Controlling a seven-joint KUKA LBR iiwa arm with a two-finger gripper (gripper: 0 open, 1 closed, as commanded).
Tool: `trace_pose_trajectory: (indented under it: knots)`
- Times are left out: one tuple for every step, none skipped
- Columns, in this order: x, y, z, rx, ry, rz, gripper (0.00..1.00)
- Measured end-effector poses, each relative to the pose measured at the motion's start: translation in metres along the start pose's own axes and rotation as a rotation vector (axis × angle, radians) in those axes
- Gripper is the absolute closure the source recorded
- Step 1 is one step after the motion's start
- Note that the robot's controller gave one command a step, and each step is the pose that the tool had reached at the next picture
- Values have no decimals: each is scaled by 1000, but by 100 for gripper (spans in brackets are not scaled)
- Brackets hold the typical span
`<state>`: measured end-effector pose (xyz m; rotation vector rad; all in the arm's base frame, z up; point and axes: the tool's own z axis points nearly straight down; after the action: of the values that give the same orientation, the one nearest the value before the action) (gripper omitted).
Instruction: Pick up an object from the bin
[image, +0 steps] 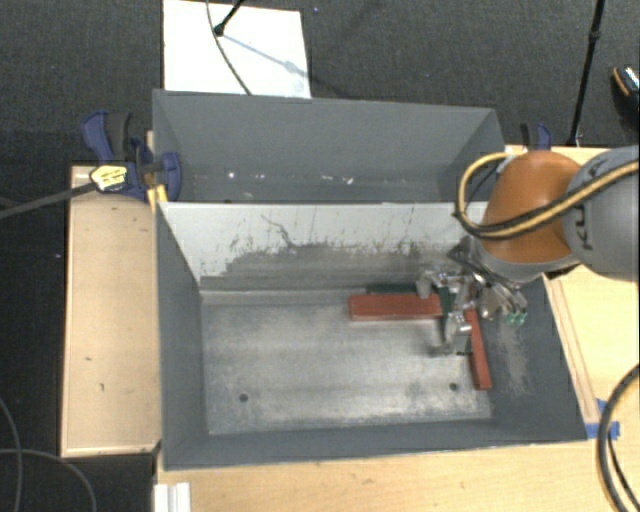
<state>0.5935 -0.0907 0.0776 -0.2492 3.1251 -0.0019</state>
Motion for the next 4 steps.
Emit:
trace_pose_trajectory:
  knots:
    - [1, -3, 6, -2, 3, 27, 0]
    - [0, -4, 5, 0, -2, 26, 100]
    - [1, -4, 6, -1, 1, 24, 0]
    - [-3, 24, 7, -2, 5, 149, 0]
